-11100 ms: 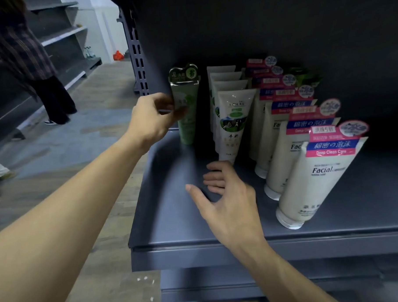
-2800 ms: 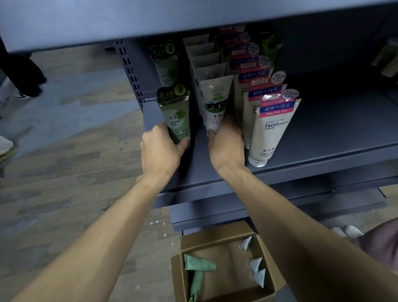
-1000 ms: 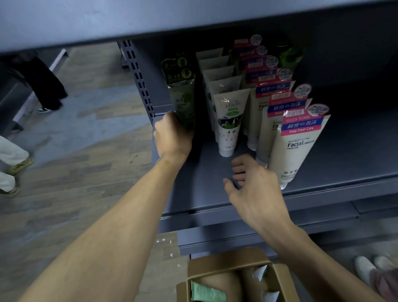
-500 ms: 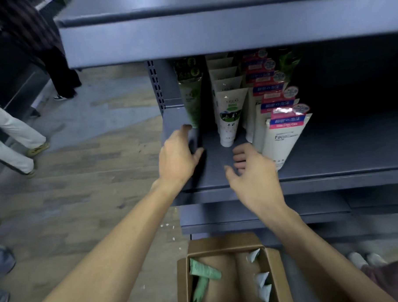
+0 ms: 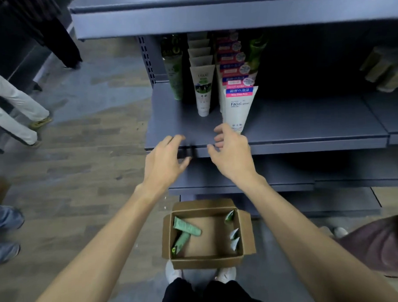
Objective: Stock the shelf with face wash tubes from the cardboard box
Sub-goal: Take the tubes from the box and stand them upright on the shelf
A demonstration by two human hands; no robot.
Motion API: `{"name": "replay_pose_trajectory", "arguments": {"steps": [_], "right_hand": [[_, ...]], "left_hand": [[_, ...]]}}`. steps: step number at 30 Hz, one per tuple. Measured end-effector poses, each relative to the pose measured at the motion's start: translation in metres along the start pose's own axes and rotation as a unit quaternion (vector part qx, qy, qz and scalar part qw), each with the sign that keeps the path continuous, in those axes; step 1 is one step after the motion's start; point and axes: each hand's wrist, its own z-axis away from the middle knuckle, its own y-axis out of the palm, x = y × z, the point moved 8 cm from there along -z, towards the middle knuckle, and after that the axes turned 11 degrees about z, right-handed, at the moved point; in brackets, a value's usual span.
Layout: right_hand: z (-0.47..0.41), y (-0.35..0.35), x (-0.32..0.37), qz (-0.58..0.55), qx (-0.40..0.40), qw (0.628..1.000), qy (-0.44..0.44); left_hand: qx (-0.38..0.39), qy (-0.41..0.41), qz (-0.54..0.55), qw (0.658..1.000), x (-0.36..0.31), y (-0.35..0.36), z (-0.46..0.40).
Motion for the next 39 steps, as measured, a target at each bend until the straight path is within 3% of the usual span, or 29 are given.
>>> {"name": "replay_pose_trajectory", "arguments": {"steps": [18, 29, 39], "right_hand": [[0.092, 0.035, -0.027, 0.086, 0.09, 0.991, 0.046], [0.152, 0.045, -0.084, 0.08, 0.101, 0.982, 0.135], [0.147, 0.122, -0.143, 0.085, 0.218, 0.965, 0.118]], "left_hand": [[0.063, -0.053, 0.043, 0.996, 0.031, 0.021, 0.104], [0.133, -0.086, 0.071, 0.985, 0.046, 0.056, 0.173], [0.232, -0.245, 0.051, 0.94, 0.089, 0.129, 0.214]]}}
